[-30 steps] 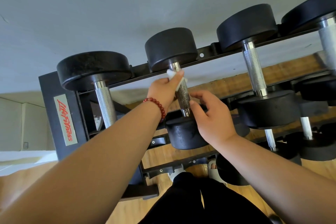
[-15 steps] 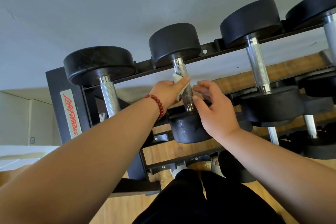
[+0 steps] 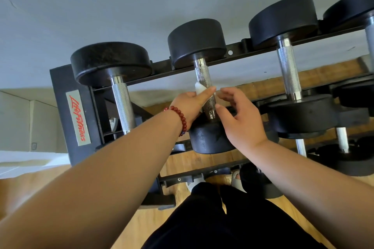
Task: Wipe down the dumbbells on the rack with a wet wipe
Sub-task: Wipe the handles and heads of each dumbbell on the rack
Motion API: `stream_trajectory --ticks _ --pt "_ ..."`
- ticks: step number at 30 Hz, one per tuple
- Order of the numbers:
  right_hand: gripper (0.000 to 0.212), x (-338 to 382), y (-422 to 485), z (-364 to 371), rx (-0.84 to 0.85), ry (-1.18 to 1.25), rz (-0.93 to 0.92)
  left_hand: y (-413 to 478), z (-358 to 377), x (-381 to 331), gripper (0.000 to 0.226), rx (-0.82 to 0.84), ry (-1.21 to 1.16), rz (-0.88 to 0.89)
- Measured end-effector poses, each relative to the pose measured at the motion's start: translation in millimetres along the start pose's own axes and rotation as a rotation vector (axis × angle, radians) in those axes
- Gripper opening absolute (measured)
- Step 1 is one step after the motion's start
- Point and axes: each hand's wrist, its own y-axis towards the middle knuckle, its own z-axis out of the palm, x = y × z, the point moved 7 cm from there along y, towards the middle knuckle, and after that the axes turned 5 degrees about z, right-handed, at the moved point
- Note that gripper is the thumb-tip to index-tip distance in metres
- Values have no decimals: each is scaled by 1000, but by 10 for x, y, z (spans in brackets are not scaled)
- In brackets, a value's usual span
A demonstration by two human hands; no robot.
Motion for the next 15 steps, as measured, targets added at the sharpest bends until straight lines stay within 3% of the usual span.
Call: stream_trajectory --ticks 2,7,15 --pt "33 -14 6 15 26 -6 21 52 -22 -53 81 -31 36 29" --pt "27 -8 10 22 46 4 36 17 16 -96 75 -16 0 99" --pt "34 -18 8 16 30 -17 37 -125 20 -153 65 -22 130 141"
